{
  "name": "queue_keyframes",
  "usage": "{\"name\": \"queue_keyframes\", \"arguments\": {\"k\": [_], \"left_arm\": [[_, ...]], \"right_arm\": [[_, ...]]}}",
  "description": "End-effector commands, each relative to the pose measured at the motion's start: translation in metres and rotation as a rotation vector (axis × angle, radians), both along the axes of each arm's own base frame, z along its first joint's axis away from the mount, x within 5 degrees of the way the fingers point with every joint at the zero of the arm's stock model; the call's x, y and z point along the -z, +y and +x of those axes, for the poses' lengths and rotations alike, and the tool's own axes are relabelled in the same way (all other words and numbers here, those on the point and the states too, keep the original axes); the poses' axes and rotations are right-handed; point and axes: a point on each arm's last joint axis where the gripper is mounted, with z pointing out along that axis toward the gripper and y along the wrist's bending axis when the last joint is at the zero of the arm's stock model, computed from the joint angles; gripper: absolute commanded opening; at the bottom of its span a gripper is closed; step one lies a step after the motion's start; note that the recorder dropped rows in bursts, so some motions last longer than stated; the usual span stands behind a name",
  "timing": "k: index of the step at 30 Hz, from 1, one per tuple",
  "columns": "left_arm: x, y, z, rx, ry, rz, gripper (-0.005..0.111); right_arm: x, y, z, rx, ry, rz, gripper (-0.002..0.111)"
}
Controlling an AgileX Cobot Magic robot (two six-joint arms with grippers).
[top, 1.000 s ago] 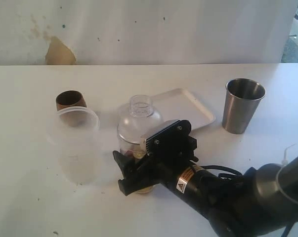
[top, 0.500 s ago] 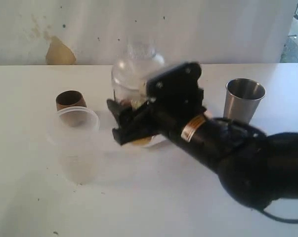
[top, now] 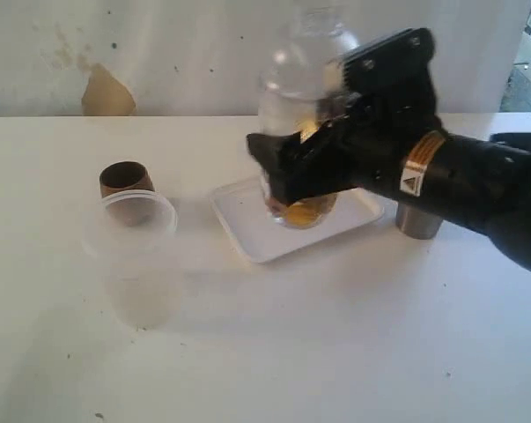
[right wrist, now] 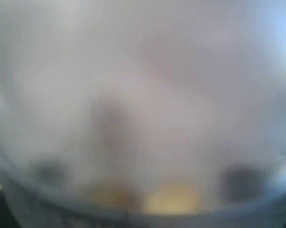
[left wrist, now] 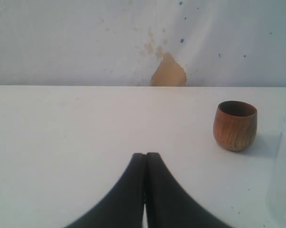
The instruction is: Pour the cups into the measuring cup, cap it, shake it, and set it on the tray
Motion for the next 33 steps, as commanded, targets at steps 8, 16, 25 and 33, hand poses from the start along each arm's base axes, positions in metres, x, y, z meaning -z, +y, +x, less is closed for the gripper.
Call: {"name": "queue_keyframes", "arguments": {"k": [8, 16, 25, 33], "left_arm": [[0.001, 0.0, 0.0, 0.001, -0.003, -0.002, 0.0], [0.001, 0.0, 0.0, 0.001, -0.003, -0.002, 0.0], [0.001, 0.0, 0.0, 0.001, -0.003, -0.002, 0.0], [0.001, 0.0, 0.0, 0.001, -0.003, -0.002, 0.0]], "right_arm": [[-0.01, -0.037, 0.034, 0.106, -0.003, 0.054, 0.0], [0.013, -0.038, 0.035, -0.019, 0.046, 0.166, 0.0], [0.016, -0.017, 0.027, -0.001, 0.084, 0.142, 0.0], [0.015, 0.0, 0.027, 0.004, 0.104, 0.116, 0.0]]}}
